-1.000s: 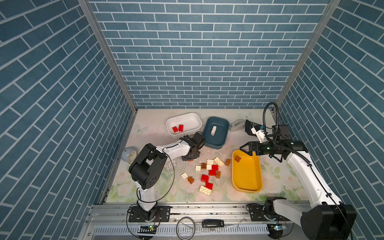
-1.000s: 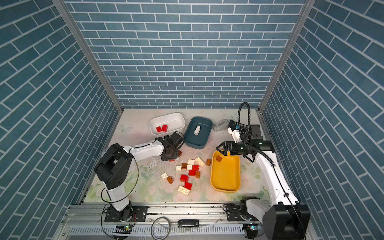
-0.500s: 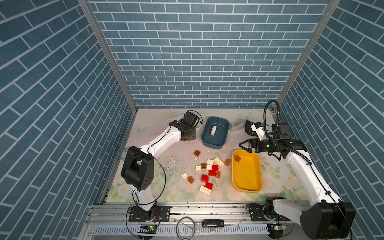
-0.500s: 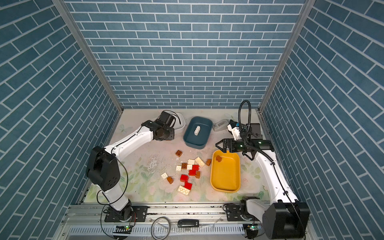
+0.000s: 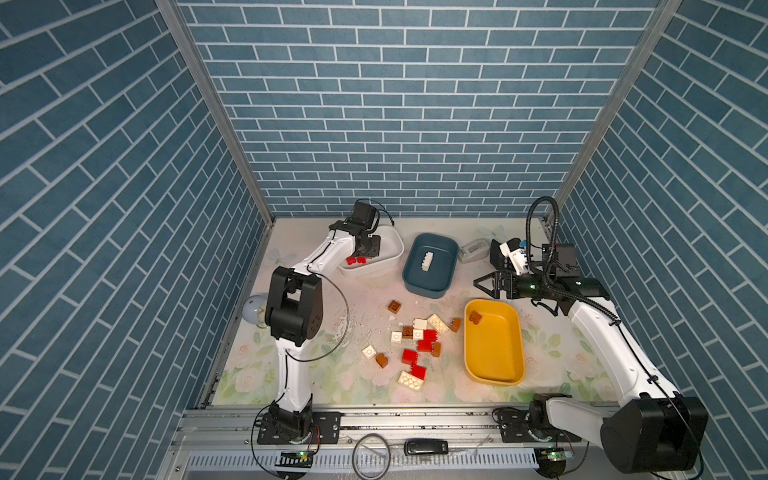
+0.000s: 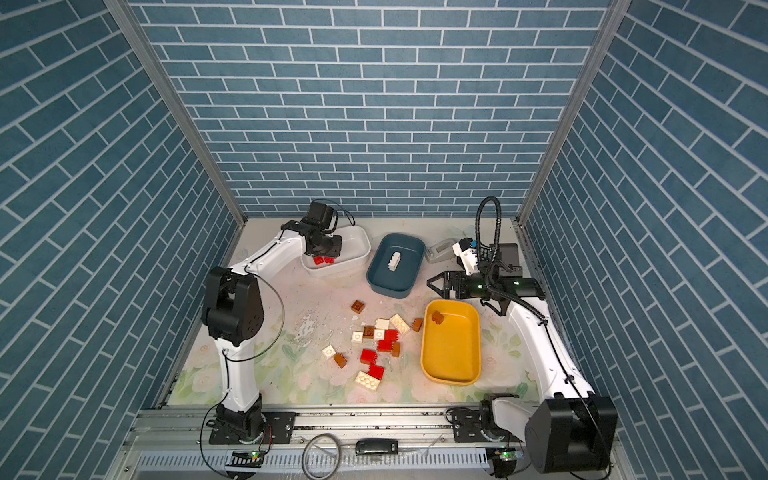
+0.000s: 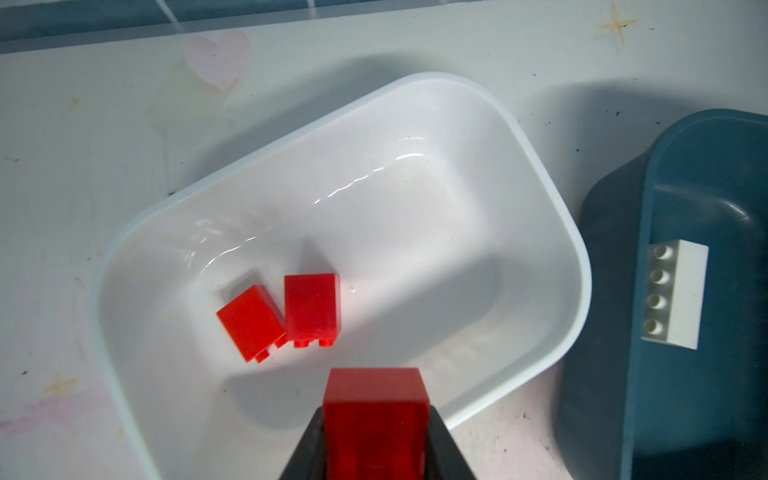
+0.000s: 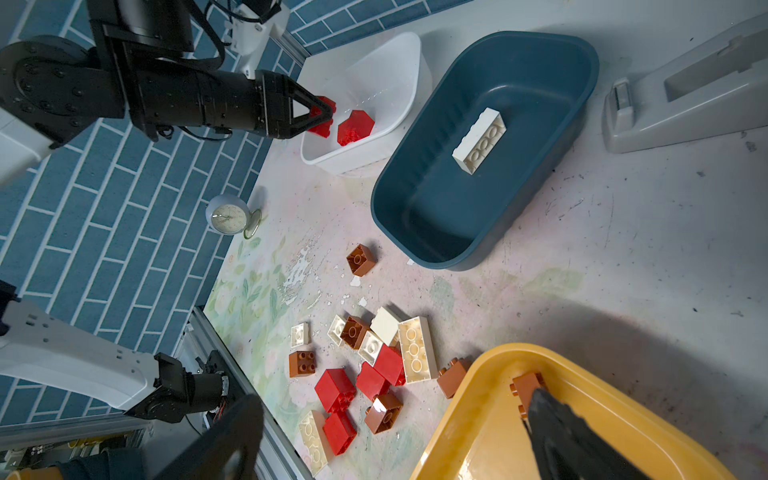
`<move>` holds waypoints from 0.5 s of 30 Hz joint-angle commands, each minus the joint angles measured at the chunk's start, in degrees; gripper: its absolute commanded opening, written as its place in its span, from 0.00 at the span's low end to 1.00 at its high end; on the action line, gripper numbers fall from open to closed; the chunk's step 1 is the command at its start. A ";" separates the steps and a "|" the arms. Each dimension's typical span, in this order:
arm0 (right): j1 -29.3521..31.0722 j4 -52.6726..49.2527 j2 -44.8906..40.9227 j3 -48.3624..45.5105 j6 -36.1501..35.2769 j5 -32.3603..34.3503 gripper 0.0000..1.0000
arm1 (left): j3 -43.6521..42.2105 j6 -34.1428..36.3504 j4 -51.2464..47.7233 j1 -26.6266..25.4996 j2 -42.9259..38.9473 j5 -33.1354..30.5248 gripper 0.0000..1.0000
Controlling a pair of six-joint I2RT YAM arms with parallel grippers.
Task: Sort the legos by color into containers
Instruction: 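Carry the red brick with the left gripper into the white tub and release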
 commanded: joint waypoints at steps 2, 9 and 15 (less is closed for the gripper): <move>0.32 -0.34 0.31 0.65 0.35 -0.48 0.99 | 3.07 0.97 0.04 0.52 3.58 0.79 0.27; 0.44 -1.89 0.07 0.87 -0.84 -0.13 0.99 | 3.75 -1.01 0.74 0.75 5.09 0.97 0.44; 0.36 -2.06 -0.40 0.43 -0.85 -0.23 0.99 | 2.61 -0.15 -2.24 0.70 0.48 0.98 0.63</move>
